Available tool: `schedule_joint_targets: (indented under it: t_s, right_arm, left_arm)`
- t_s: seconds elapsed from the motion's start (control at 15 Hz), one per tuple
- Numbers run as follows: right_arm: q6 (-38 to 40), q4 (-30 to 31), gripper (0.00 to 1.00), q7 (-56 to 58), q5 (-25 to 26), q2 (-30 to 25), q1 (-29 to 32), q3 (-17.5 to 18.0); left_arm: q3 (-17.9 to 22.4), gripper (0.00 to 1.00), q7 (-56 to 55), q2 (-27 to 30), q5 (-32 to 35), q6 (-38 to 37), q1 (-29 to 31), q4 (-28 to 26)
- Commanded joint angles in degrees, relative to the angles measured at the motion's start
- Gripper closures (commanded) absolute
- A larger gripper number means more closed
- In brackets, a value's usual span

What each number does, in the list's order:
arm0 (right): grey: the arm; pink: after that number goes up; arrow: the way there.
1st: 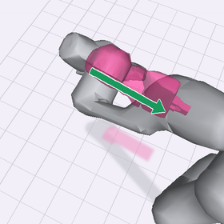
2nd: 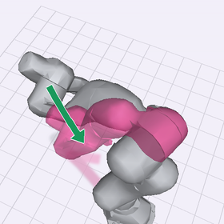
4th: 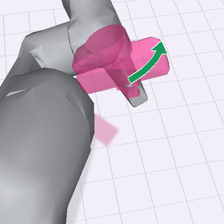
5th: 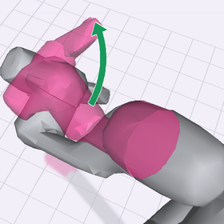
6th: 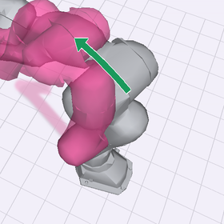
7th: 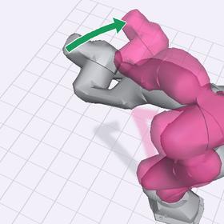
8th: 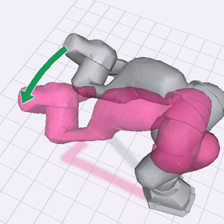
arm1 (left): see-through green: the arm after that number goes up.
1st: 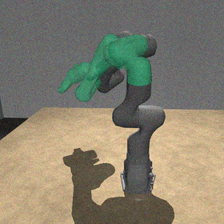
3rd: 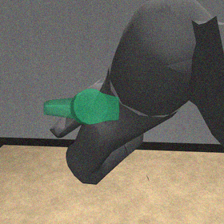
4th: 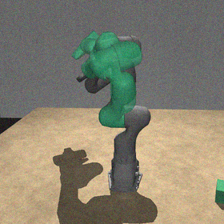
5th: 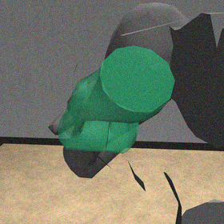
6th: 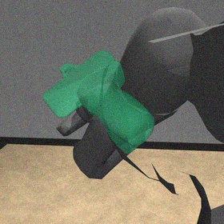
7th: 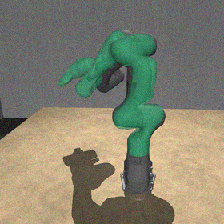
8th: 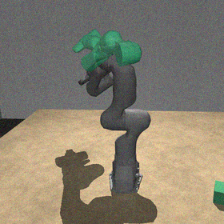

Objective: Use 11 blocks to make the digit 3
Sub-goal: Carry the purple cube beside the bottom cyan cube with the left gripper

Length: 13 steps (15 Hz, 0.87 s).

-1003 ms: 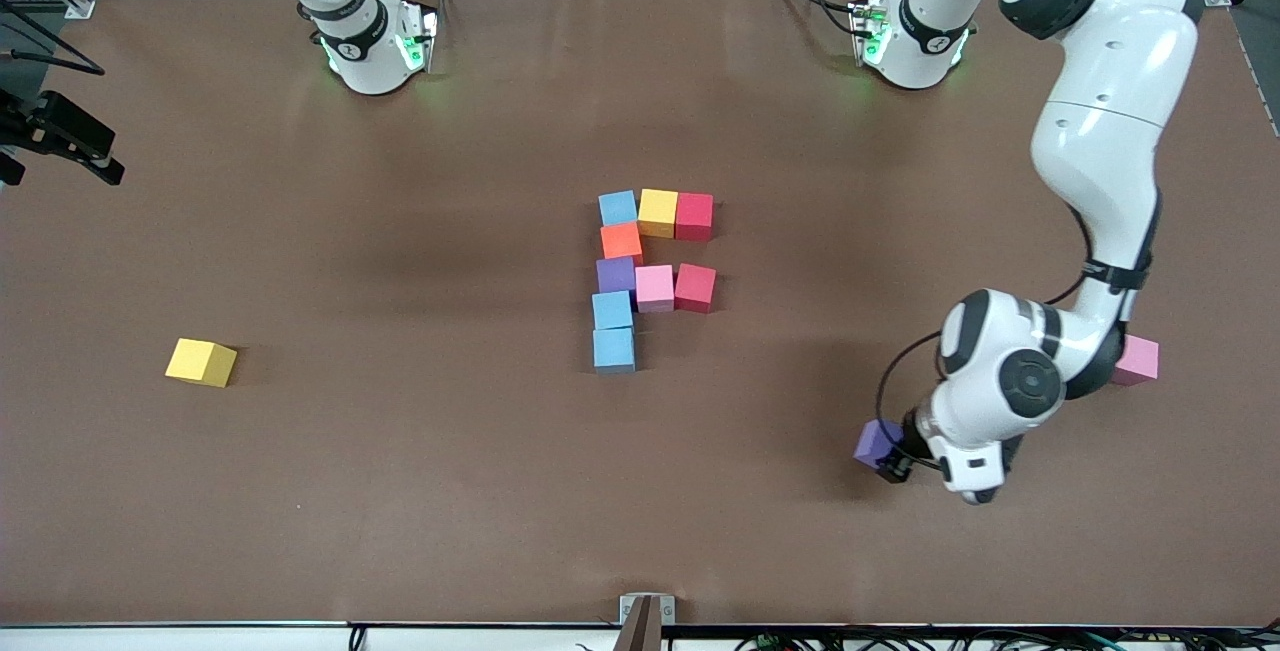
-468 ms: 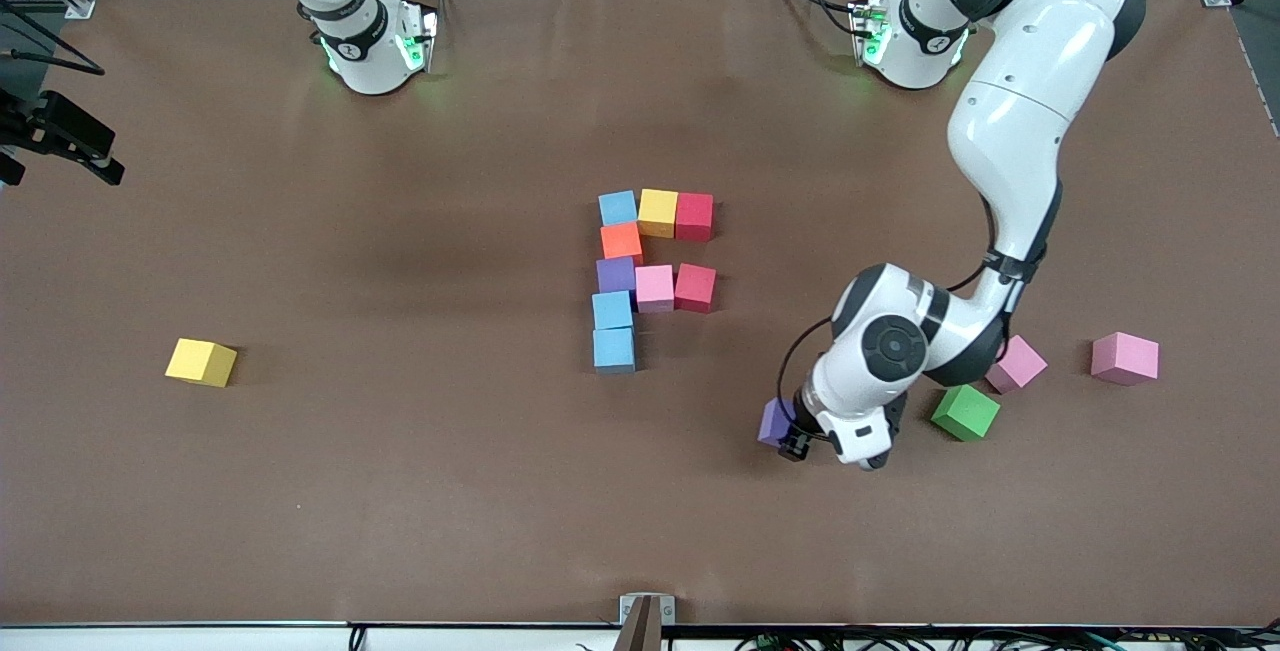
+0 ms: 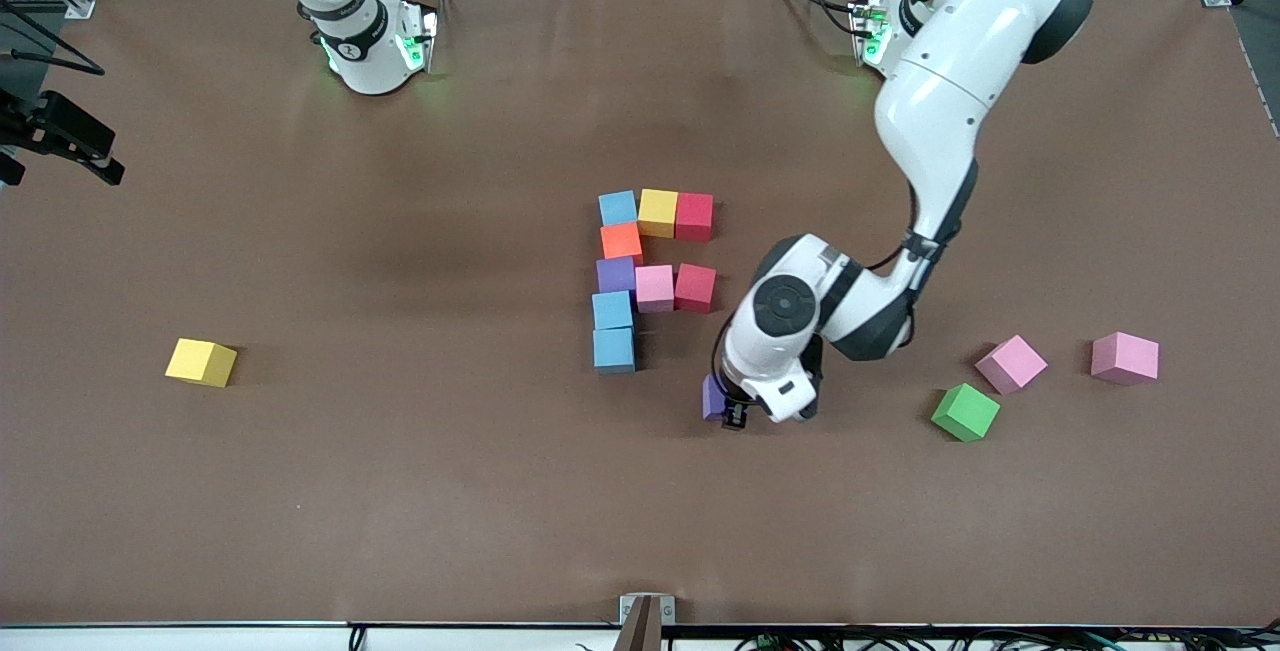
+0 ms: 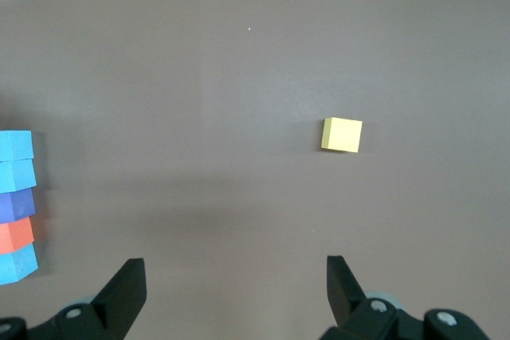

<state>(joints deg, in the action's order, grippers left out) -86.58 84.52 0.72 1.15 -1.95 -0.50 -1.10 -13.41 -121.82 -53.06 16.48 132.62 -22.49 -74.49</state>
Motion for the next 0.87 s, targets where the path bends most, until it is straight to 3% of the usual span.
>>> schedule_joint_targets:
  t_s: [0.0,0.33,0.8]
  right_arm:
    - [0.71,-0.93,0.0,-0.46,0.25,0.36,-0.11,0.14]
    - [0.71,-0.93,0.0,-0.46,0.26,0.36,-0.11,0.14]
    - [0.62,-0.93,0.0,-0.46,0.17,0.36,-0.11,0.14]
  left_arm:
    - [2.08,0.8,-7.0,0.15,-0.83,-2.19,-3.08,1.28]
    - [2.16,0.8,-13.44,0.5,-0.75,-7.81,-6.5,1.28]
    - [1.9,0.77,-14.06,0.5,-0.4,-8.0,-8.79,2.58]
